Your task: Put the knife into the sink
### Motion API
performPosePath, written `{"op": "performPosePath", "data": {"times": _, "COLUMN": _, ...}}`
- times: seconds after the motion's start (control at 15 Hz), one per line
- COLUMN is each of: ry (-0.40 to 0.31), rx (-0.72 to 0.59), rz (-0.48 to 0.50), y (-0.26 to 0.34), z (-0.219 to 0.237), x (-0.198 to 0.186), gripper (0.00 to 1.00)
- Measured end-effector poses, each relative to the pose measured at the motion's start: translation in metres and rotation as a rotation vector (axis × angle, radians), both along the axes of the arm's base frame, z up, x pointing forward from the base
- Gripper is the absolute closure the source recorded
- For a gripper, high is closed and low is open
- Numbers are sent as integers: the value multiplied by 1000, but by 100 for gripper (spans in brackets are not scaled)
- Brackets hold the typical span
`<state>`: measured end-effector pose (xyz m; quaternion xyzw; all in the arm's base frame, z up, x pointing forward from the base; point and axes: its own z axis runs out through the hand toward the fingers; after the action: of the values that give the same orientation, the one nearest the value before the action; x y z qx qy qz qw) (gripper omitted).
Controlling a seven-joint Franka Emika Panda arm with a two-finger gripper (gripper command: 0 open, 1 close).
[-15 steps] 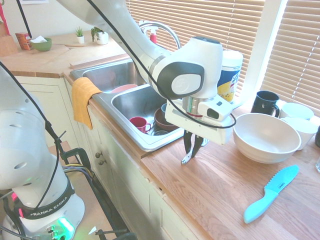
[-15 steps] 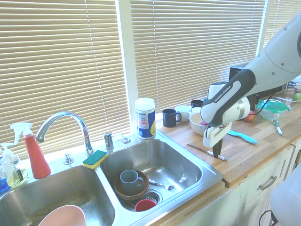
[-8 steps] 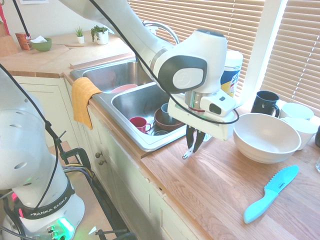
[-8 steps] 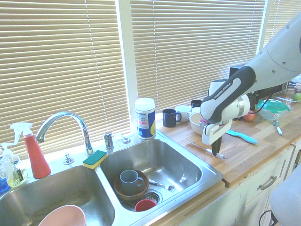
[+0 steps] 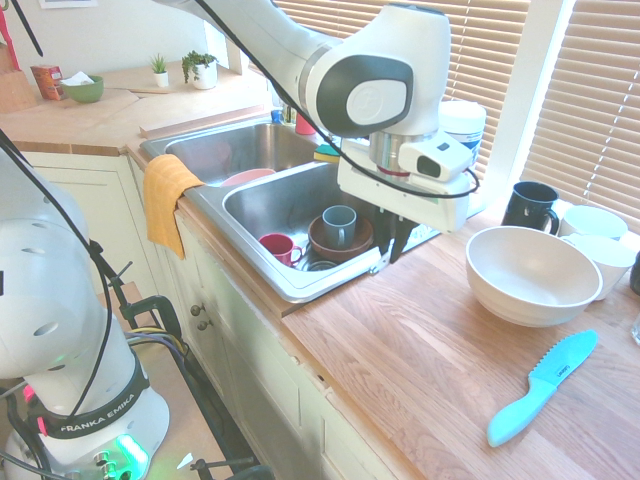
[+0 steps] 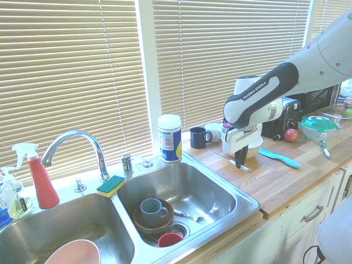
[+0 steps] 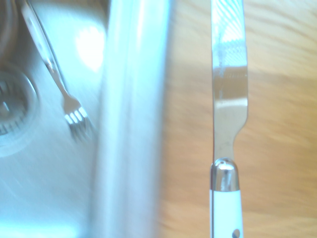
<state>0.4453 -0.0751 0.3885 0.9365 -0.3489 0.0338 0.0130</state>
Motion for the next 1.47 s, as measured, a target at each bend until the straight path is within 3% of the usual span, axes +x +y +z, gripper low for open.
{"op": "performPosePath", "data": {"times": 0.33, "ry": -13, "rx": -35, "rz": -119, "y": 106, "z": -10, "x": 39, "gripper": 100}}
{"op": "performPosePath", "data": {"times": 0.6, "ry": -47, "rx": -34, "rz": -179, "y": 157, "z": -52, "x": 68, "gripper": 100}}
{"op": "performPosePath", "data": {"times": 0.93, "ry": -58, "rx": -36, "rz": -194, "y": 194, "z": -97, "x": 81, "gripper": 100}}
{"op": "performPosePath", "data": {"times": 1.47, "ry": -48, "rx": -41, "rz": -200, "y": 203, "z": -177, "x": 91, "gripper": 100}}
